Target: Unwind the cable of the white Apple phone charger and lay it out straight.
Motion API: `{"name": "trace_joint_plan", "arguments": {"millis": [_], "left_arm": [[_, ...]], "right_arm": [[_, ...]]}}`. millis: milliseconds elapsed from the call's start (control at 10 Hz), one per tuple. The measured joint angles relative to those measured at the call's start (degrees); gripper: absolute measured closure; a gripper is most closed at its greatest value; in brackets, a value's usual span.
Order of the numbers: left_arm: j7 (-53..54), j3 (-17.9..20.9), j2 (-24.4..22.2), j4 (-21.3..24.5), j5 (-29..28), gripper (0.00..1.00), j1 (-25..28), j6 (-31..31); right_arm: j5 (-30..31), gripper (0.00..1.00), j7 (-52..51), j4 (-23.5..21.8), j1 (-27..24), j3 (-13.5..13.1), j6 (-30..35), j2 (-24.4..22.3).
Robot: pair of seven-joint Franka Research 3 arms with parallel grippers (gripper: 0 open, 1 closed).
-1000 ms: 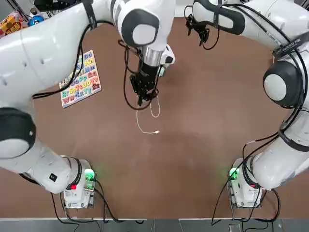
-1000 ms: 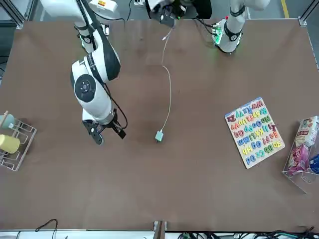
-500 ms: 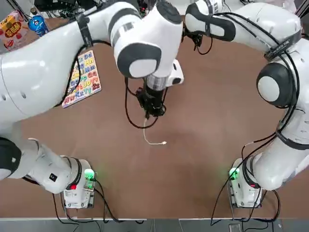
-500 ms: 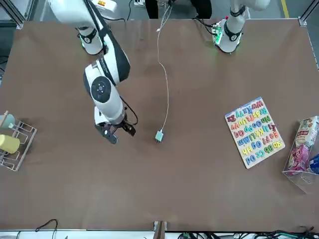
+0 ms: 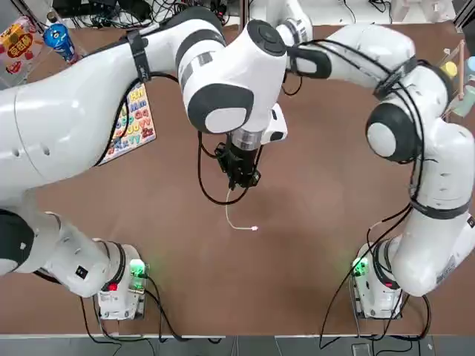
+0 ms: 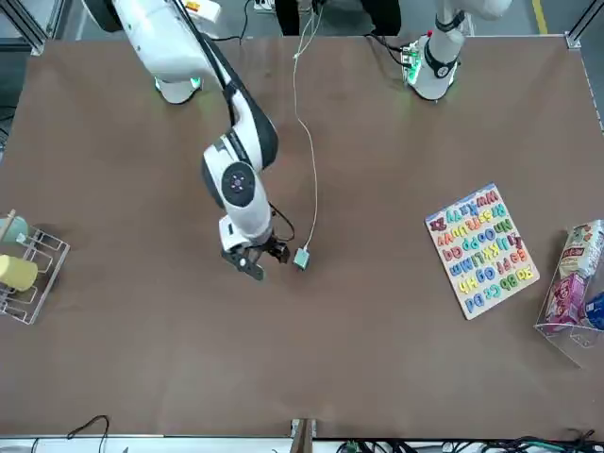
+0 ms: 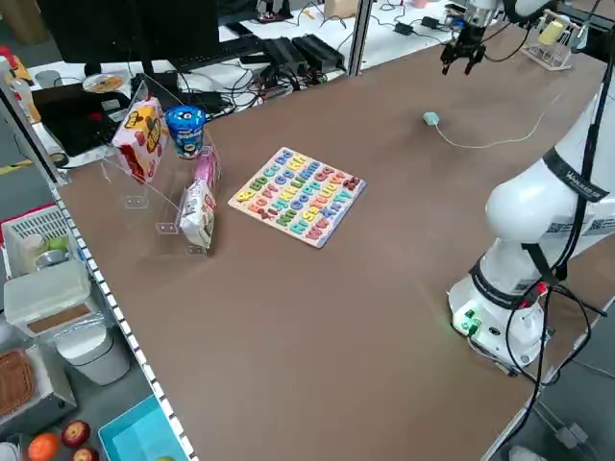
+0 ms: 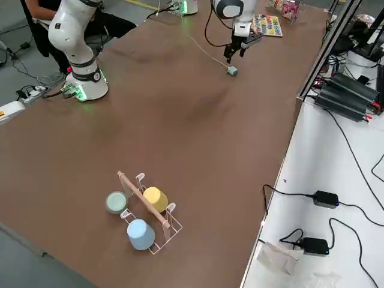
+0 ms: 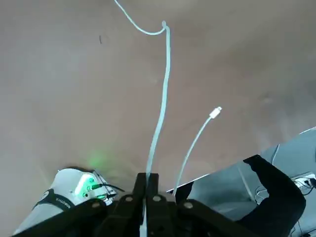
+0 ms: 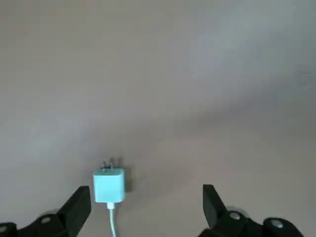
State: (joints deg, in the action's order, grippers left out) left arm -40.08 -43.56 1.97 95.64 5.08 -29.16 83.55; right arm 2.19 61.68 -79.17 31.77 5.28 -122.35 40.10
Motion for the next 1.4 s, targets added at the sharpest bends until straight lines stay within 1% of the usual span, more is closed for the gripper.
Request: {"name": "trace_joint_plan", "arguments": {"millis": [200, 400, 500, 700, 1100, 1400], "left_arm": [[0.0, 0.0, 0.39, 0.05, -0.57, 0.96, 0.0, 0.19], [0.16, 0.02, 0.41, 0.06, -1.09, 0.96, 0.11, 0.2], [0.29, 0.03, 0.41, 0.06, -1.12, 0.96, 0.29, 0.21], [0.99, 0.04, 0.46, 0.07, -1.13, 0.96, 0.64, 0.21], [1.26, 0.08, 0.64, 0.09, -1.13, 0.96, 0.73, 0.18], [1.72, 0.27, 1.31, 0.13, -1.4, 0.96, 0.78, 0.17]], "right_arm": [[1.01, 0.0, -0.22, 1.89, 2.75, -0.21, -2.96, 4.13], [5.47, 0.0, -1.85, 3.88, 4.23, -0.41, -3.44, 7.21], [6.05, 0.0, -3.92, 4.46, 4.54, -0.45, -3.45, 8.12], [6.28, 0.0, -5.97, 5.09, 5.71, -0.49, -4.59, 9.12], [6.59, 0.0, -5.97, 5.37, 8.57, -0.6, -5.87, 11.06], [7.39, 0.0, -5.98, 6.02, 9.1, -0.82, -7.43, 12.23]]}}
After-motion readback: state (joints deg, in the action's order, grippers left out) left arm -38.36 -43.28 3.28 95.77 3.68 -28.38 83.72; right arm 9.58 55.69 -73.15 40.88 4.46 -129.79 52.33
